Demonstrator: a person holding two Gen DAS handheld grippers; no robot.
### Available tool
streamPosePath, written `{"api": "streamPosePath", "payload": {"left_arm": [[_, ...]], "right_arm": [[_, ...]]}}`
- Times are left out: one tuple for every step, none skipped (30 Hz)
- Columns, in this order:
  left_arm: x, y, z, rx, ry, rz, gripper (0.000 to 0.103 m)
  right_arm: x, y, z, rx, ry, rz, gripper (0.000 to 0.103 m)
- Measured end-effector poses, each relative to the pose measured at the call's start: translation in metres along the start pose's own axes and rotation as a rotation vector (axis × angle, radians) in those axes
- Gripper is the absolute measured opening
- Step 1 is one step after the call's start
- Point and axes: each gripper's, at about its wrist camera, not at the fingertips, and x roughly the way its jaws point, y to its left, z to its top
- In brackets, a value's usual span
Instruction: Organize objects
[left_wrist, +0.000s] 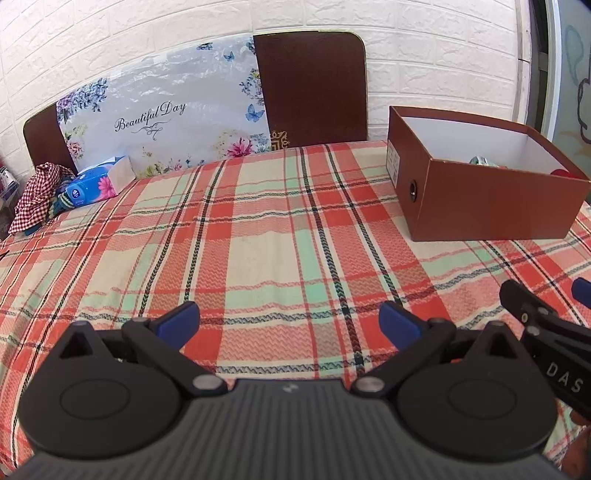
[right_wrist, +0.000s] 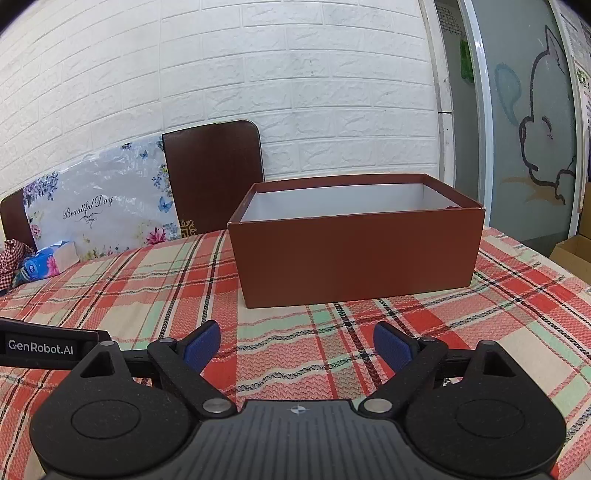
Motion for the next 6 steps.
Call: {"api": "streamPosePath", "payload": {"left_arm": [[-0.0011,-0.0006,-0.0008,0.004,-0.007,-0.005,0.103],[-0.0027,-0.0016,-0.0016,0.01,-0.019,-0.005,0.103],[-0.0043,-0.0029,-0.0019,0.016,-0.029,-0.002,0.103],[-0.0049,-0.0033,-0.0017,0.019,-0.032,-0.007,0.103],[-0.0047,-0.003,-0.0014,0.017,-0.03,-0.016,0.103],[-0.0036,-0.0024,-0.001,0.014,-0.023,-0.022,0.103]], "right_arm": [[0.0001,0.0004,-0.0002,-0.001,0.002,0.001,0.09],[0.0001,0.0008,-0.0006,-0.002,0.003,0.001,0.09],[-0.0001,0.0007,-0.0009,-0.003,0.002,0.001,0.09],[-0.0003,0.001,-0.0009,-0.003,0.002,0.0,0.09],[-0.0003,0.0015,-0.0011,-0.003,0.002,0.0,0.09],[-0.0004,0.0015,-0.0011,-0.003,0.002,-0.001,0.09]]}}
